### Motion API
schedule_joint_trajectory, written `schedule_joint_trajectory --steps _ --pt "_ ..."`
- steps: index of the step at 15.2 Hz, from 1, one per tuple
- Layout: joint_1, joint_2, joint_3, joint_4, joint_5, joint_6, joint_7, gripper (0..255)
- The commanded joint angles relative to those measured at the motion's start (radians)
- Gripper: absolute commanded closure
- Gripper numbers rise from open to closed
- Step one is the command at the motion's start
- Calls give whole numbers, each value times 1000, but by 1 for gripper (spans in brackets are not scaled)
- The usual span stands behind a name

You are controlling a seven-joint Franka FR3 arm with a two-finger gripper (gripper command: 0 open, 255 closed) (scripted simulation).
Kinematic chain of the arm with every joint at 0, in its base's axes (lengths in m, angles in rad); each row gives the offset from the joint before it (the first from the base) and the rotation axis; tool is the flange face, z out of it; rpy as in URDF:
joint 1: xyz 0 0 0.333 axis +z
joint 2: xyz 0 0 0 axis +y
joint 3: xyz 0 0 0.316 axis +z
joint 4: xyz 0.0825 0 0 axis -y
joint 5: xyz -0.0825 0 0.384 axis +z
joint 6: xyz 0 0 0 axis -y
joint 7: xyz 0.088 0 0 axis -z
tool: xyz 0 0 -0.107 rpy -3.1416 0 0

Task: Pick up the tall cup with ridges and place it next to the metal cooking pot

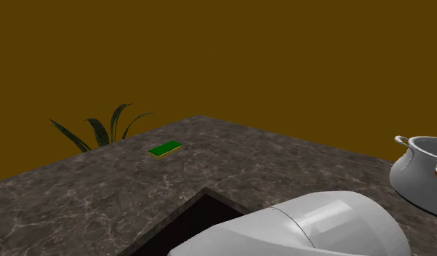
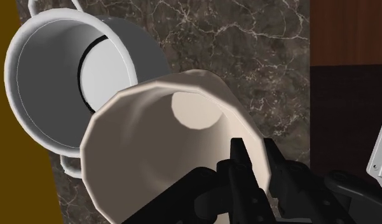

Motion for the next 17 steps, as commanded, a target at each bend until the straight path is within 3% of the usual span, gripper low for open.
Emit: schedule_joint_trajectory --steps 1,17 --pt "-5 -12 -12 -26 -12 18 7 255" --pt "-45 -87 -125 -215 -117 150 56 255"
